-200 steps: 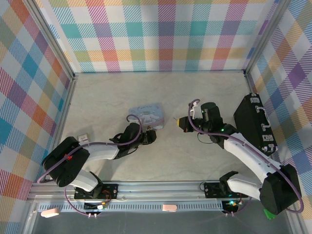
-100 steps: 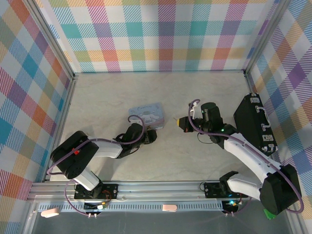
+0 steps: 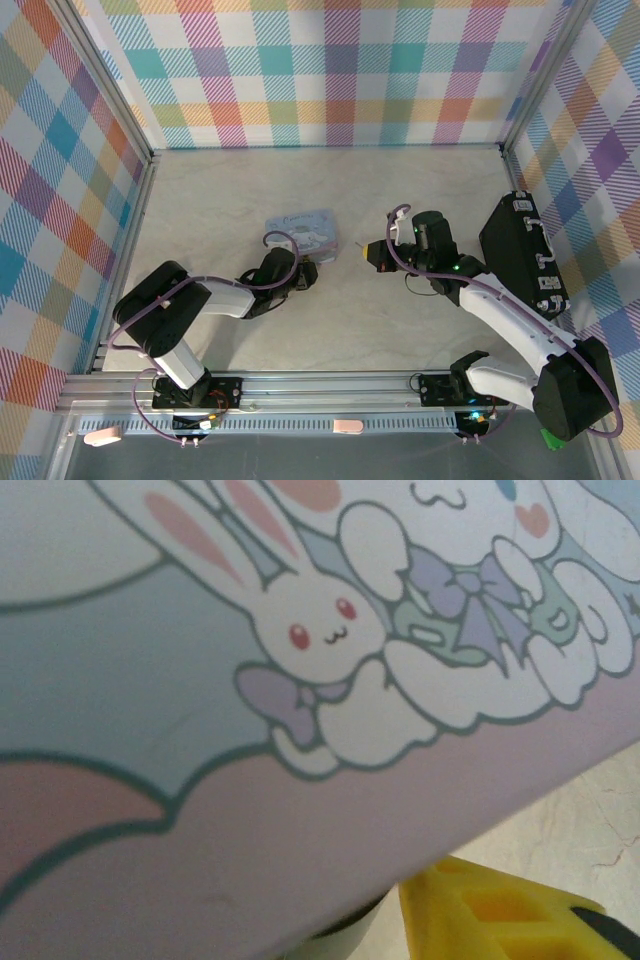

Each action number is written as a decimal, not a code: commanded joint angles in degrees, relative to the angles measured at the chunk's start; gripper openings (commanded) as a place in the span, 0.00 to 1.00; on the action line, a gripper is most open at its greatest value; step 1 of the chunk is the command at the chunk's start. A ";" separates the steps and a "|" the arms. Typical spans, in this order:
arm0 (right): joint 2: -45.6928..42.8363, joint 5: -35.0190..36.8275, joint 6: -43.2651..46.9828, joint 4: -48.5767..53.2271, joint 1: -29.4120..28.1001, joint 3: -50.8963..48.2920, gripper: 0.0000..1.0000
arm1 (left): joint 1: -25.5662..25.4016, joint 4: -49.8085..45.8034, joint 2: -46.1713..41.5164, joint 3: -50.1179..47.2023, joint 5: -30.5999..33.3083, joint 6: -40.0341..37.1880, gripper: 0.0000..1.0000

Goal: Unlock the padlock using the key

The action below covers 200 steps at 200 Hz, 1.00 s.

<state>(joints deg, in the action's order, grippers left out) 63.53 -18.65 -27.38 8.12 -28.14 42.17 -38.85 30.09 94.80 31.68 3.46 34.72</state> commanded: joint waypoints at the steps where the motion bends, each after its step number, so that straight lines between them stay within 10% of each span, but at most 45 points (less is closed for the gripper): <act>1: -0.31 -1.21 -0.62 -1.54 -0.16 -0.35 0.00 | 0.35 0.84 2.48 1.61 -2.06 -0.89 0.41; 200: 2.17 -2.90 -10.08 -5.34 -0.16 -3.49 0.00 | 0.31 -9.98 -2.90 5.91 -5.78 4.29 0.13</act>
<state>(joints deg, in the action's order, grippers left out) 64.66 -19.70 -32.71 5.63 -28.12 40.71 -38.81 24.77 93.97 34.44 -0.64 36.27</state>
